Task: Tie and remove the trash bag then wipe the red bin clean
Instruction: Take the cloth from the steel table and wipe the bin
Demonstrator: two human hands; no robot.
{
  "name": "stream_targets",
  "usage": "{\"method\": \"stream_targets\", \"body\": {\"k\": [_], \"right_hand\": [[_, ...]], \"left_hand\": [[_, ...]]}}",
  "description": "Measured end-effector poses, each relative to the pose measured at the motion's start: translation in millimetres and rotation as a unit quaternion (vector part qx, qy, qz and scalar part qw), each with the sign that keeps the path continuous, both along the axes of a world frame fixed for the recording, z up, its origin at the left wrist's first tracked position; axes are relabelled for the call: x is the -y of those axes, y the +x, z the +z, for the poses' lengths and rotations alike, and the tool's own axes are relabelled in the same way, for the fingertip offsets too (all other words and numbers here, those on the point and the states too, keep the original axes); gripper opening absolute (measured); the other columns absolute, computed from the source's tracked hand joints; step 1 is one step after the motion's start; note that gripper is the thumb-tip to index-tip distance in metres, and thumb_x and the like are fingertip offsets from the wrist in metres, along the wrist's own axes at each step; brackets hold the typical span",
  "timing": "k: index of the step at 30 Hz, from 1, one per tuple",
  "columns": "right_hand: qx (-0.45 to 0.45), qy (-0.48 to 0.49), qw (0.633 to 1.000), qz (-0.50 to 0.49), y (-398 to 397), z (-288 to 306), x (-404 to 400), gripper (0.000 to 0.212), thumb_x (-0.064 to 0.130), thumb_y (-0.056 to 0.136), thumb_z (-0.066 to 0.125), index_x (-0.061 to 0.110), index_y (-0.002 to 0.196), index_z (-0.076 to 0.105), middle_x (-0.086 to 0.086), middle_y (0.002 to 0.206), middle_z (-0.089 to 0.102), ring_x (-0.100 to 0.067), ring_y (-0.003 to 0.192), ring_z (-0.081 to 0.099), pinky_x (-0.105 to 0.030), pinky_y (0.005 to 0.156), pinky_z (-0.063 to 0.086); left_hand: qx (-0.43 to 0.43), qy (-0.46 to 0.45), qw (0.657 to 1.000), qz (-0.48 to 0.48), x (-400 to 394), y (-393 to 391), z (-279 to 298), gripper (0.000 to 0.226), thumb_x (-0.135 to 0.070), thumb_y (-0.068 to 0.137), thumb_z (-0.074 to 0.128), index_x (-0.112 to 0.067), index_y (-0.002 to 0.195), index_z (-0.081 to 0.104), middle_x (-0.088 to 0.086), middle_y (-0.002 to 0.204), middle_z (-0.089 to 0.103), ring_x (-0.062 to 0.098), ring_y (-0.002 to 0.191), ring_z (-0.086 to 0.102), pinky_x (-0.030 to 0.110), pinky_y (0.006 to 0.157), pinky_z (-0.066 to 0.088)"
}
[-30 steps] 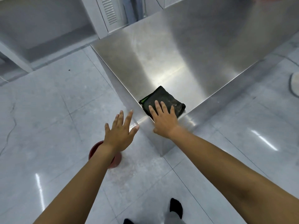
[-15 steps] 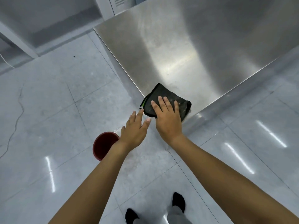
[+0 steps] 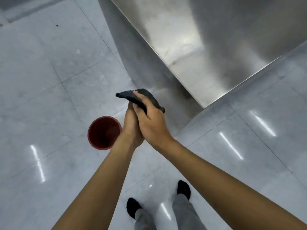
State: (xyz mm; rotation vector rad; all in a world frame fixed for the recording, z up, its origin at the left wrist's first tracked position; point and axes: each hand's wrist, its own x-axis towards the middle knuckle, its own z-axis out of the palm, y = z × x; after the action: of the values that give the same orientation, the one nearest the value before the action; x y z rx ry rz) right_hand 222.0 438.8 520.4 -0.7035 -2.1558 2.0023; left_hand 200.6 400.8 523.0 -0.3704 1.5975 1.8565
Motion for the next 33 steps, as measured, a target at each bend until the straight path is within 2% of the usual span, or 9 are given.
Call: {"method": "stream_targets", "body": {"k": [3, 6, 9, 12, 15, 20, 25, 30, 33], "right_hand": [[-0.012, 0.005, 0.999, 0.029, -3.3, -25.4, 31.4, 0.039, 0.022, 0.1, 0.045, 0.027, 0.139, 0.052, 0.004, 0.132, 0.061, -0.009, 0.125, 0.051, -0.03, 0.114, 0.035], [-0.015, -0.014, 0.999, 0.03, -4.6, -57.9, 55.5, 0.039, 0.028, 0.099, 0.045, 0.032, 0.138, 0.051, 0.01, 0.131, 0.061, -0.004, 0.123, 0.053, -0.023, 0.108, 0.038], [-0.019, -0.051, 0.998, 0.03, -3.9, -96.3, 67.9, 0.035, 0.031, 0.102, 0.044, 0.03, 0.136, 0.053, 0.018, 0.123, 0.062, 0.005, 0.113, 0.056, -0.017, 0.102, 0.043], [-0.001, -0.082, 0.997, 0.013, -2.7, -139.6, 74.1, 0.031, 0.039, 0.102, 0.042, 0.03, 0.127, 0.058, 0.013, 0.118, 0.067, 0.001, 0.109, 0.061, -0.016, 0.092, 0.051], [0.016, -0.113, 0.993, -0.015, -2.5, -189.7, 77.5, 0.03, 0.043, 0.101, 0.042, 0.028, 0.117, 0.063, 0.011, 0.106, 0.071, 0.001, 0.098, 0.065, -0.015, 0.083, 0.053], [0.035, -0.122, 0.992, -0.023, -9.0, -283.1, 74.4, 0.028, 0.046, 0.101, 0.041, 0.034, 0.113, 0.062, 0.016, 0.103, 0.069, 0.005, 0.095, 0.065, -0.012, 0.079, 0.054], [0.014, -0.132, 0.991, -0.025, -24.7, -385.2, 66.3, 0.021, 0.046, 0.1, 0.041, 0.038, 0.108, 0.059, 0.021, 0.099, 0.067, 0.008, 0.093, 0.062, -0.007, 0.073, 0.051], [-0.02, -0.144, 0.989, -0.038, -47.7, -474.4, 53.2, 0.021, 0.048, 0.1, 0.041, 0.039, 0.105, 0.059, 0.024, 0.095, 0.062, 0.007, 0.091, 0.059, -0.011, 0.074, 0.049], [-0.029, -0.174, 0.983, -0.052, -70.5, -501.6, 47.0, 0.019, 0.048, 0.101, 0.039, 0.041, 0.103, 0.057, 0.019, 0.097, 0.063, 0.002, 0.091, 0.06, -0.014, 0.071, 0.051]], "left_hand": [[-0.002, 0.022, 0.997, 0.068, 35.3, -6.6, -28.1, 0.046, -0.033, 0.105, 0.017, -0.024, 0.138, 0.048, 0.0, 0.139, 0.055, 0.022, 0.133, 0.045, 0.031, 0.1, 0.043], [0.039, 0.148, 0.978, 0.144, 67.6, -17.8, -66.5, 0.03, -0.029, 0.102, 0.035, -0.02, 0.105, 0.064, -0.004, 0.088, 0.069, 0.018, 0.088, 0.07, 0.032, 0.091, 0.05], [-0.007, 0.03, 0.986, 0.161, 93.1, -22.4, -112.8, 0.031, -0.036, 0.09, 0.055, -0.022, 0.115, 0.066, 0.0, 0.102, 0.071, 0.02, 0.102, 0.066, 0.046, 0.103, 0.046], [-0.076, -0.093, 0.974, 0.194, 105.0, -15.4, -156.4, 0.013, -0.041, 0.086, 0.065, -0.045, 0.097, 0.067, -0.011, 0.1, 0.074, 0.013, 0.098, 0.069, 0.046, 0.089, 0.056], [-0.134, -0.152, 0.951, 0.234, 107.7, -10.1, -204.0, 0.014, -0.044, 0.083, 0.069, -0.04, 0.096, 0.065, -0.012, 0.098, 0.073, 0.009, 0.093, 0.069, 0.044, 0.084, 0.058], [-0.22, -0.22, 0.913, 0.264, 104.2, -14.9, -298.3, 0.005, -0.041, 0.087, 0.066, -0.042, 0.086, 0.061, -0.019, 0.088, 0.07, -0.001, 0.088, 0.066, 0.03, 0.084, 0.055], [-0.292, -0.277, 0.883, 0.24, 92.9, -29.7, -404.4, 0.015, -0.04, 0.09, 0.062, -0.025, 0.091, 0.061, -0.015, 0.078, 0.066, -0.007, 0.075, 0.062, 0.007, 0.066, 0.043], [-0.375, -0.361, 0.831, 0.197, 80.5, -59.7, -491.4, 0.027, -0.033, 0.098, 0.049, -0.011, 0.086, 0.058, -0.003, 0.077, 0.058, 0.01, 0.067, 0.05, 0.019, 0.056, 0.031], [-0.414, -0.427, 0.787, 0.165, 77.2, -90.9, -516.4, 0.041, -0.034, 0.102, 0.037, -0.006, 0.093, 0.064, 0.013, 0.1, 0.063, 0.024, 0.088, 0.053, 0.026, 0.066, 0.029]]}}
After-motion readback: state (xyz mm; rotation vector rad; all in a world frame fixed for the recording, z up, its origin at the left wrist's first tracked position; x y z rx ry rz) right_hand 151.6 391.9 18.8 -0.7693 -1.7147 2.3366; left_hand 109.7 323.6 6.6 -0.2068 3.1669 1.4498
